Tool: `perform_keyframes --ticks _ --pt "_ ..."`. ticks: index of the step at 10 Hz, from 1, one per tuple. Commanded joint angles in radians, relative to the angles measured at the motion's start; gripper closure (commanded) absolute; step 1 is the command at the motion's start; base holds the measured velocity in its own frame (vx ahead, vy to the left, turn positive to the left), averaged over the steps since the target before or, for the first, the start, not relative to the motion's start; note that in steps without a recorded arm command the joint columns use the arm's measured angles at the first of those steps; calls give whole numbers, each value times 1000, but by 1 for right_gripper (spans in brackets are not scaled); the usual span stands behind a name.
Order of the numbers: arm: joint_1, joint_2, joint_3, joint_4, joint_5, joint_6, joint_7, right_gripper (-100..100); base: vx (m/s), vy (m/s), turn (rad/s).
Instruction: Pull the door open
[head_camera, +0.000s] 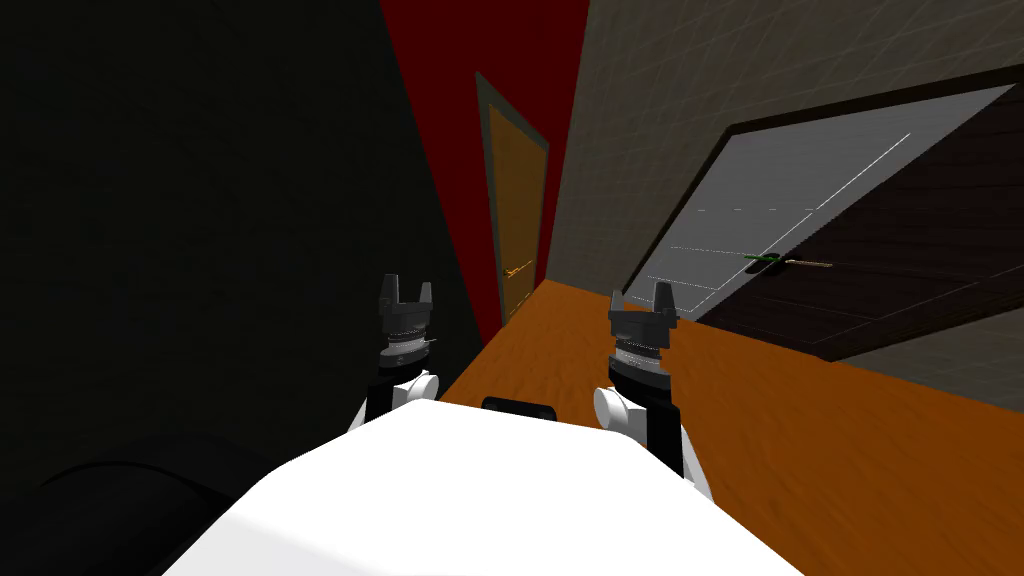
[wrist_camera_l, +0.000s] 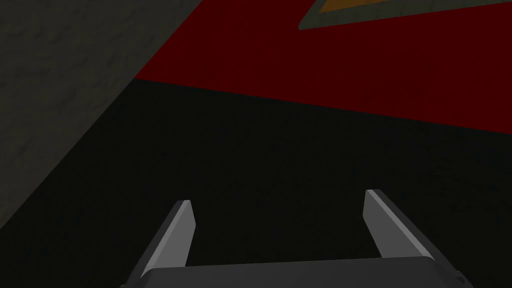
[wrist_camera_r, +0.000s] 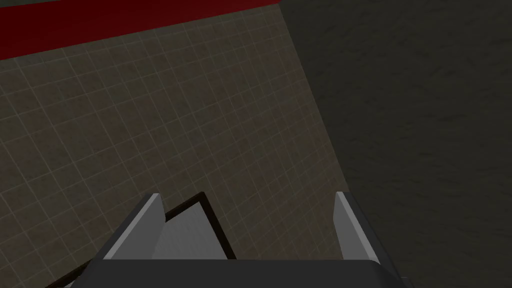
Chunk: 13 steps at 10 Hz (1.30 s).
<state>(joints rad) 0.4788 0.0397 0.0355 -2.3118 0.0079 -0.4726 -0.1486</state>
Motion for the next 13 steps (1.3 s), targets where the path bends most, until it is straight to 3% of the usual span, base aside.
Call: perform_keyframes --ticks 1,13 --pt "-12 -13 2 34 0 -9 -3 -100 104 -56 124" --pt "-94 -79 18 262 -3 -71 -24 -100 77 -22 98"
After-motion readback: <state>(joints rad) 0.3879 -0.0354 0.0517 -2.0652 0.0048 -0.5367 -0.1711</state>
